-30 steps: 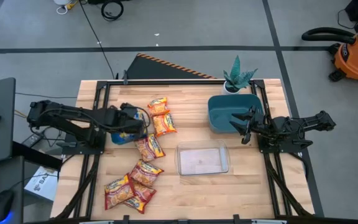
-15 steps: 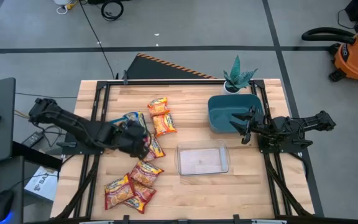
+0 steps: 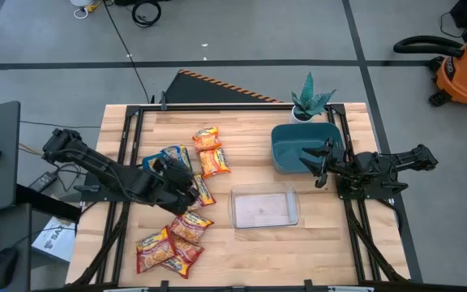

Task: Sort Maruchan noodles
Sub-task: Put the red noodle pack into the transparent bin

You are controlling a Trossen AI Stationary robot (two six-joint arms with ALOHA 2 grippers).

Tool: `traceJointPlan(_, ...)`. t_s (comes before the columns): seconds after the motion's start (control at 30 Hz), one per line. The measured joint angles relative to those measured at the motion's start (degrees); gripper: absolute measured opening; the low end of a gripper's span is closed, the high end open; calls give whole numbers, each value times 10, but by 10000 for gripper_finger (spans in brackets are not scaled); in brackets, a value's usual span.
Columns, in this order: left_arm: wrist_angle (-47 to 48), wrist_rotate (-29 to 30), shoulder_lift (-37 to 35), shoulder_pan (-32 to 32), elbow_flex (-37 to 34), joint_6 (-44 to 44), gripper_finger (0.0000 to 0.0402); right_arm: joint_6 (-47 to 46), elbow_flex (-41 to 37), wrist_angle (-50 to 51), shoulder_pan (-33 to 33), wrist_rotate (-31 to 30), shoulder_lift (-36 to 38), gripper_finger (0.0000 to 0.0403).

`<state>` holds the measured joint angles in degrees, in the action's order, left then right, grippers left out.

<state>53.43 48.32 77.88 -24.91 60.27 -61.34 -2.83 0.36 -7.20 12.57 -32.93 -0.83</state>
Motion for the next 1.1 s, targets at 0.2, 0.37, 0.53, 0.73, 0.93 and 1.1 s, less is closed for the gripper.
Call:
traceJointPlan(0.2,0,33,44,22,0,178,142,0,0,-6,0,0,0,199)
traceJointPlan(0.37,-17,-16,67,44,0,365,142,0,0,-7,0,0,0,199)
traceJointPlan(0.53,-79,-196,73,74,0,515,142,0,0,-9,0,0,0,199)
traceJointPlan(0.73,-102,-356,73,79,0,594,142,0,0,-9,0,0,0,199)
traceJointPlan(0.93,-50,-380,75,60,0,646,142,0,0,-9,0,0,0,199)
traceJointPlan(1.1,-5,-379,75,47,0,658,142,0,0,-9,0,0,0,199)
